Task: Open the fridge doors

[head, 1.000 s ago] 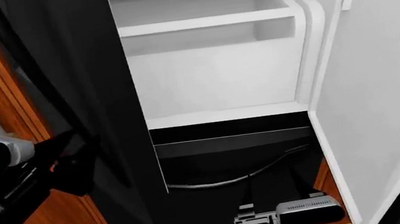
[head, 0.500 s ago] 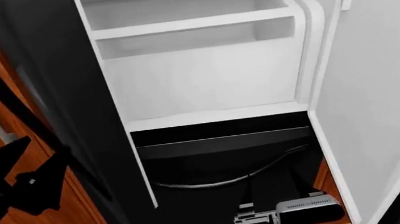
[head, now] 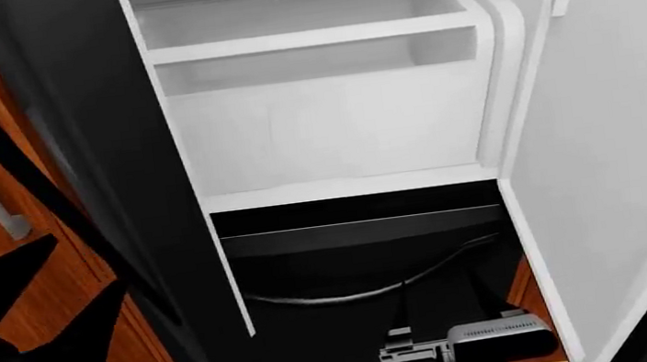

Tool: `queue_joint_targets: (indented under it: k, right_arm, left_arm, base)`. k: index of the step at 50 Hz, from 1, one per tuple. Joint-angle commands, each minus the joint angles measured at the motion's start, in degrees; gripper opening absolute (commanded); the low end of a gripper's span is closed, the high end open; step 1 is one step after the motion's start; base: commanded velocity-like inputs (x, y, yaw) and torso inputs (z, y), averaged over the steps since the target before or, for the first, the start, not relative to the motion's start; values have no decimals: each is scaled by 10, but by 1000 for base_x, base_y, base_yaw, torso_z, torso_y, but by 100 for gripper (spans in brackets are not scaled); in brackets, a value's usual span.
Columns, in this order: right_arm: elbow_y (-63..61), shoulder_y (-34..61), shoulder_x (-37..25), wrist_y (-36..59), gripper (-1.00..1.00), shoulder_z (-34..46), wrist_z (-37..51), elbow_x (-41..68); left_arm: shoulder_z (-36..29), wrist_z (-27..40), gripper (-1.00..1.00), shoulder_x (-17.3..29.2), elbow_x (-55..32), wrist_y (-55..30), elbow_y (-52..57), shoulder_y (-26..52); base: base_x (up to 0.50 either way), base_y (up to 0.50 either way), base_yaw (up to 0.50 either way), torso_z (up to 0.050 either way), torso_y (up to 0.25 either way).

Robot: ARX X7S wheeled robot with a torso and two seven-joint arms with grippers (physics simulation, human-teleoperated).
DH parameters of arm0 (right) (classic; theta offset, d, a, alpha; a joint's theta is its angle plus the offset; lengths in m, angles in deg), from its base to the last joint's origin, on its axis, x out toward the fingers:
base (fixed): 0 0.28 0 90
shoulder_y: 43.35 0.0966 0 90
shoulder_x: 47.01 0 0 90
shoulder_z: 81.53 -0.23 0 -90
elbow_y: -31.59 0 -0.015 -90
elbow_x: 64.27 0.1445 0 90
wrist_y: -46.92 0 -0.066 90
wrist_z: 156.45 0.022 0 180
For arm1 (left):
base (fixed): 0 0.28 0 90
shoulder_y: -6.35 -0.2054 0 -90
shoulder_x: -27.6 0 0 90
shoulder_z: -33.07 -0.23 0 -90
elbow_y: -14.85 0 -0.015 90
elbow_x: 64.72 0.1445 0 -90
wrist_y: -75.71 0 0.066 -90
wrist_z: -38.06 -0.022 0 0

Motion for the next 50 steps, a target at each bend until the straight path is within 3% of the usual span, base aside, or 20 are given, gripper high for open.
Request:
queue_joint_targets:
  k: [1, 6, 9, 16, 23, 34, 50]
  right_arm:
    - [-3, -1, -1, 0, 100, 0, 3, -2]
    - [-3, -2, -1, -1, 100, 1, 2, -1]
    - [-4, -2, -1, -2, 100, 1, 1, 0]
    - [-2, -2, -1, -10, 100, 1, -5, 4]
    - [-3, -3, -3, -19, 100, 1, -11, 10]
    - [-3, -6, -3, -34, 100, 1, -19, 16]
    - [-2, -6, -2, -39, 100, 0, -23, 23]
  left_arm:
    - [-45, 165, 100, 10, 278, 137, 6, -49]
    - [-34, 324, 100, 10, 465, 109, 1, -39]
    - [-24, 407, 100, 10, 570, 49, 21, -29]
    - [-2, 493, 100, 10, 699, -136, 133, -8]
    - [32, 474, 100, 10, 763, -315, 248, 26]
    - [77, 412, 100, 9, 731, -355, 318, 68]
    - [141, 325, 100, -176, 625, -505, 325, 152]
  base:
    - [0, 0, 0, 0, 0]
    - [0, 0, 0, 0, 0]
    - [0, 0, 0, 0, 0]
    - [0, 0, 0, 0, 0]
    - [0, 0, 0, 0, 0]
    - [0, 0, 0, 0, 0]
    - [0, 0, 0, 0, 0]
